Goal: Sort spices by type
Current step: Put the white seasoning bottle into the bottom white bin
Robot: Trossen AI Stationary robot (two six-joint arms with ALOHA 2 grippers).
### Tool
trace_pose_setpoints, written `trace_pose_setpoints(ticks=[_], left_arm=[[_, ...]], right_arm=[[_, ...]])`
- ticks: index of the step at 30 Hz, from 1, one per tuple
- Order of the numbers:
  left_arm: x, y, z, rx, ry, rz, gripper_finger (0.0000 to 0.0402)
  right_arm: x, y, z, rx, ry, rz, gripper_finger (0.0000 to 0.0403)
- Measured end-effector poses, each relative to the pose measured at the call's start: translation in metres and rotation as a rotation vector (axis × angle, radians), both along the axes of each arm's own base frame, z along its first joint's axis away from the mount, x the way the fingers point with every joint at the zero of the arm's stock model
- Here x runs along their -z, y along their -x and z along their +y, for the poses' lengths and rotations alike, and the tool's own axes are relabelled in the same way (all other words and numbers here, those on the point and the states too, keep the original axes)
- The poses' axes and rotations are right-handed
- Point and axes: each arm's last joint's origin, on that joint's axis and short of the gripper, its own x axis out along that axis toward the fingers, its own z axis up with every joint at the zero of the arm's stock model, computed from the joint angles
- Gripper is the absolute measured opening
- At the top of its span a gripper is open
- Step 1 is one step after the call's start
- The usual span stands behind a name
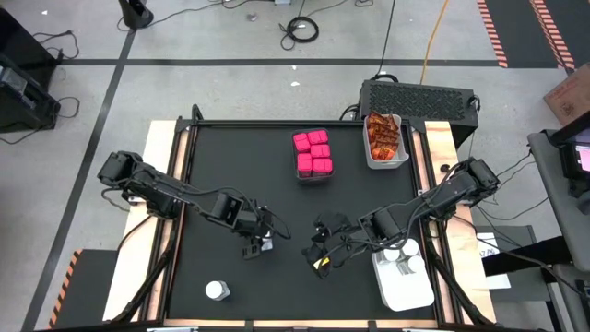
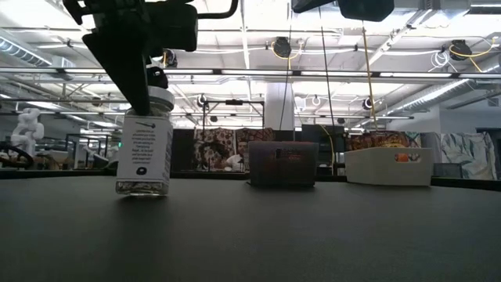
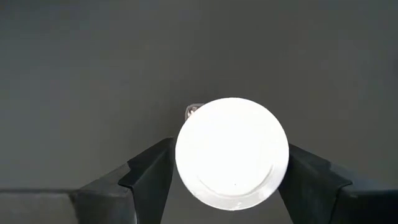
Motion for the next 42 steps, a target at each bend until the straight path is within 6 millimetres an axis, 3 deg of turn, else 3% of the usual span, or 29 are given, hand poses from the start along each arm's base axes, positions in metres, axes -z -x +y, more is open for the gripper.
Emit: trace_pose_setpoints(ticks=[13, 25, 32, 42], left_arm=[[-0.008, 0.007, -0.002, 0.058, 0.112, 0.023, 0.0261], [-0.046, 0.045, 0.014, 0.034, 0.035, 0.007, 0.0261], [-0.070, 0.072, 0.025, -0.019, -0.068, -0.061, 0.0261], [-0.105, 0.120, 0.047, -0.178, -0.294, -0.234, 0.0260]], right_arm=[[0.000, 0.000, 0.000, 0.000, 0.000, 0.000, 0.0256], [-0.002, -0.003, -0.002, 0.009, -0.003, -0.031, 0.0256], [0.001, -0.032, -0.011, -0.027, 0.043, -0.181, 0.0256], [0.027, -0.075, -0.024, -0.159, 0.253, -0.325, 0.0256]])
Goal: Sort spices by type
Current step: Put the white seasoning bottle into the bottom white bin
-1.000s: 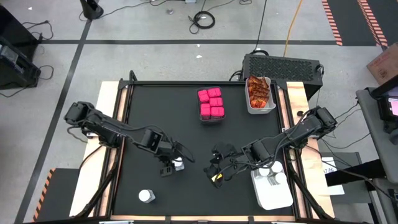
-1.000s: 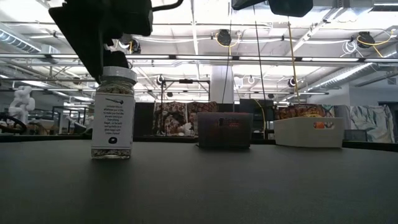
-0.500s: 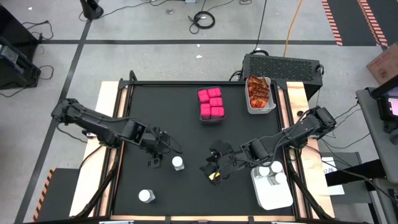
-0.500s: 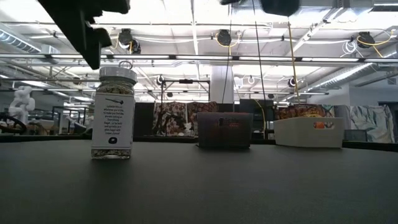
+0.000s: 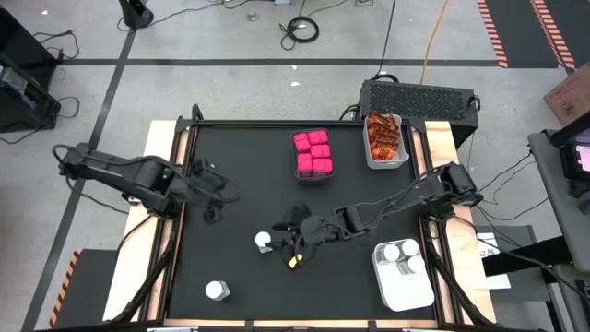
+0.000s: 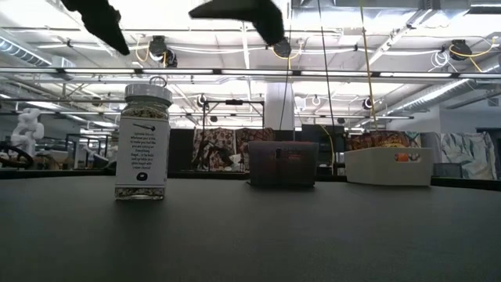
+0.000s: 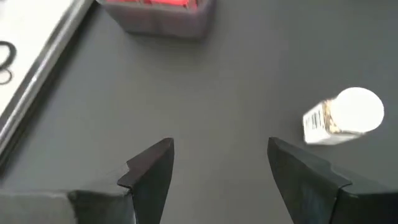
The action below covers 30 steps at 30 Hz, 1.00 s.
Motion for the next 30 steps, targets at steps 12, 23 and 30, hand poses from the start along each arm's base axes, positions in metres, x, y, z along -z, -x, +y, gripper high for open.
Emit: trace_pose_setpoints(ticks=[12, 23, 30], left_arm=[[-0.009, 0.044, 0.013, -0.054, 0.043, -0.198, 0.0260], [0.000, 0.044, 0.013, -0.085, 0.093, -0.224, 0.0260], [0.000, 0.043, 0.013, -0.085, 0.093, -0.228, 0.0260]], right_arm=[[0.015, -0.013, -0.011, -0.214, 0.338, -0.002, 0.0256], [0.055, -0.040, -0.031, -0.201, 0.324, -0.008, 0.0292], [0.065, -0.047, -0.034, -0.200, 0.328, -0.028, 0.0314]])
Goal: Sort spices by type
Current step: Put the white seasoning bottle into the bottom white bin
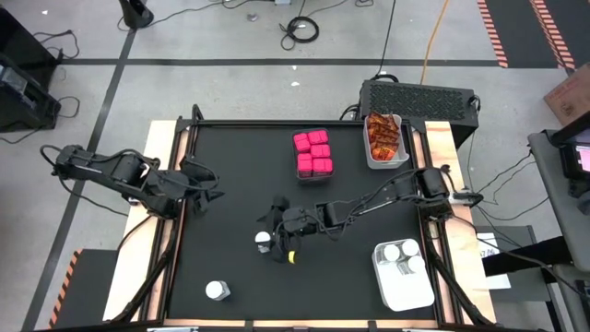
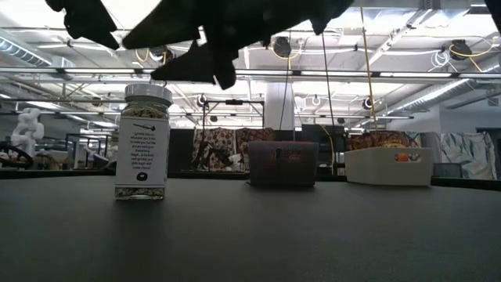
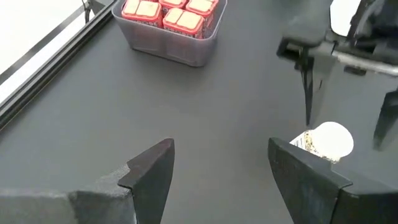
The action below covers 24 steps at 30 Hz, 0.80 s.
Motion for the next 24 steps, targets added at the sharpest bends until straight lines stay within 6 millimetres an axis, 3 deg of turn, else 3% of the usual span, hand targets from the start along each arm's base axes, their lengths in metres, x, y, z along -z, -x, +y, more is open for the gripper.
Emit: trace_pose_setpoints(ticks=[5, 10, 24], left_arm=[[0.000, 0.000, 0.000, 0.000, -0.001, 0.001, 0.0260], [0.000, 0.000, 0.000, -0.001, -0.003, 0.006, 0.0260], [0.001, 0.000, 0.000, -0.005, -0.009, 0.007, 0.0260]], right_arm=[[0.012, -0.006, 0.000, -0.091, -0.054, -0.009, 0.0318], [0.028, -0.010, -0.001, -0.041, -0.002, 0.013, 0.0318], [0.037, -0.008, 0.003, -0.030, -0.041, 0.075, 0.0318]])
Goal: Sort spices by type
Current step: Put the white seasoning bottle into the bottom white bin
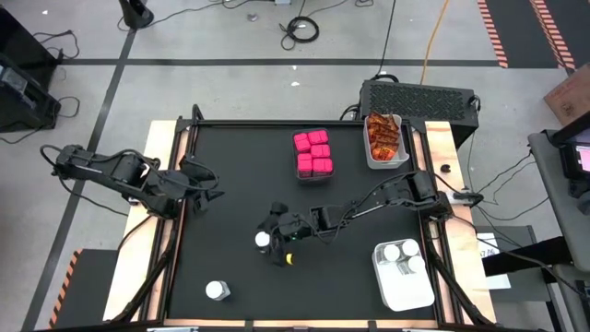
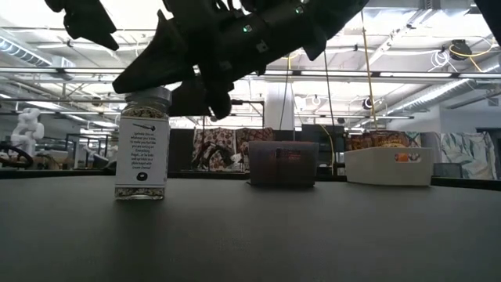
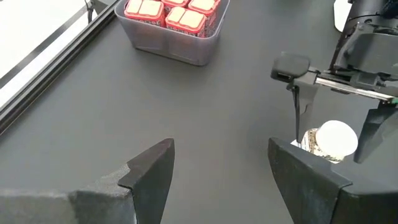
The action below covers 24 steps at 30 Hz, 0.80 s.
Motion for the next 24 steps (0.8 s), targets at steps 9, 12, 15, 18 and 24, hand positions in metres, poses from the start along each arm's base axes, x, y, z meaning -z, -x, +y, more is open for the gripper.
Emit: trace_pose_setpoints(ticks=[9, 12, 15, 18, 24], left_arm=[[0.0000, 0.0000, 0.0000, 0.000, -0.001, 0.000, 0.0260], [0.0000, 0.0000, 0.0000, 0.005, -0.006, 0.002, 0.0260], [0.0000, 0.0000, 0.0000, 0.005, -0.006, 0.002, 0.0260], [0.0000, 0.0000, 0.0000, 0.005, -0.007, 0.002, 0.0260], [0.0001, 0.0001, 0.0001, 0.019, -0.023, 0.008, 0.0260]], right_arm=[[0.0050, 0.0032, 0.0016, 0.032, -0.045, 0.064, 0.0312], [0.0045, 0.0032, 0.0035, 0.025, -0.033, 0.056, 0.0296], [0.0039, 0.0032, 0.0042, 0.023, -0.032, 0.050, 0.0272], [0.0037, 0.0030, 0.0042, 0.025, -0.036, 0.048, 0.0242], [0.0010, 0.0020, 0.0050, 0.016, -0.048, 0.027, 0.0187]])
